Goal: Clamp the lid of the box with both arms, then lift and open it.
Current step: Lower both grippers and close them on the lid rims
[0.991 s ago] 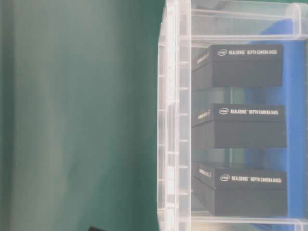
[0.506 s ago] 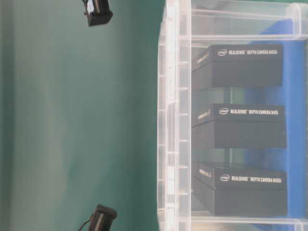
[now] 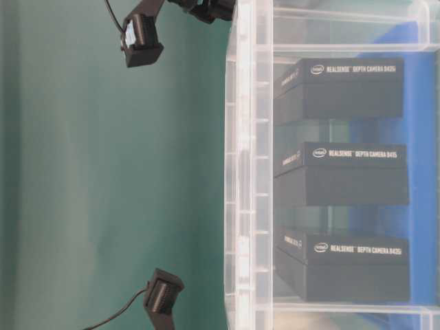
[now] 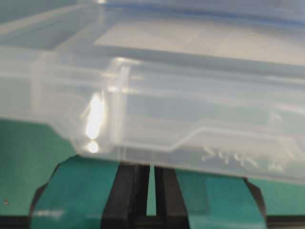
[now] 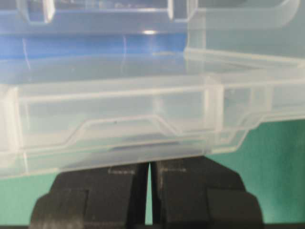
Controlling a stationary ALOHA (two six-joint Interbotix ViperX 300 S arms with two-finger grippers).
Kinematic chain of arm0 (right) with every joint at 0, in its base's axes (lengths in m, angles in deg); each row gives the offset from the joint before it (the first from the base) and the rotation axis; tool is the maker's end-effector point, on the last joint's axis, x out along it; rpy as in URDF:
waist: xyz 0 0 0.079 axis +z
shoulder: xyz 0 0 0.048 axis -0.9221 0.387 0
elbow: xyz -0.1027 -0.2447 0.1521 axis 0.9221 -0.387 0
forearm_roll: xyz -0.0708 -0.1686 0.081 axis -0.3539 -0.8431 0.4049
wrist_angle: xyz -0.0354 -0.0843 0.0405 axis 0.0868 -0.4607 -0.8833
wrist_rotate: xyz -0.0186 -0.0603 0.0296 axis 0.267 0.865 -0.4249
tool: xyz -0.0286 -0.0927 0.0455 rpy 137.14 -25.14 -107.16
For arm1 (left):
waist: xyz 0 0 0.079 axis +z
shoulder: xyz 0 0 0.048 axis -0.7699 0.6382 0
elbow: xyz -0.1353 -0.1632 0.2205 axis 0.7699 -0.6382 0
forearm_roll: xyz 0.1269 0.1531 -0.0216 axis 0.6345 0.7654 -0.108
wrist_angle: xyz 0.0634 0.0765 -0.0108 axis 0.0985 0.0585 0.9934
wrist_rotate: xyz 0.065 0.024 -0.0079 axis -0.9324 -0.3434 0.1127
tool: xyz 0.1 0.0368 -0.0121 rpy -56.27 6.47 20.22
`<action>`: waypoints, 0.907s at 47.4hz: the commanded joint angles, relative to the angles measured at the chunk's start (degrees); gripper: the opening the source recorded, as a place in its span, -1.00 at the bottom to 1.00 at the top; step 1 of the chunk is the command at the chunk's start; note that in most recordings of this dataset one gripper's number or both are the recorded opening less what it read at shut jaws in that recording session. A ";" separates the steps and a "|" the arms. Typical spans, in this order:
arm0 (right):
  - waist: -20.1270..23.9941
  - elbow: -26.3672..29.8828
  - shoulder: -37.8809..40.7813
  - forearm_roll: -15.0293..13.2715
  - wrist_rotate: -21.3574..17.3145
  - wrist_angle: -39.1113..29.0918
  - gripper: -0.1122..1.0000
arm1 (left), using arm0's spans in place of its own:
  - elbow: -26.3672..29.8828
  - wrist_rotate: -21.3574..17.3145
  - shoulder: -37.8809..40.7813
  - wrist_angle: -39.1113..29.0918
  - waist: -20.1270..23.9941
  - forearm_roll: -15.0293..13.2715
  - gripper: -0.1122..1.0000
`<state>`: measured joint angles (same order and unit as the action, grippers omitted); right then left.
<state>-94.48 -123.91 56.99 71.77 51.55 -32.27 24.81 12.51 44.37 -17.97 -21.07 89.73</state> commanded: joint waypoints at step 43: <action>2.64 3.52 1.32 0.26 -0.97 1.05 -0.80 | 1.93 0.53 -0.79 -1.49 -0.79 -0.53 -0.77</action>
<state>-94.04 -123.03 58.13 71.69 51.64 -32.27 24.81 12.60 44.37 -19.99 -20.99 89.73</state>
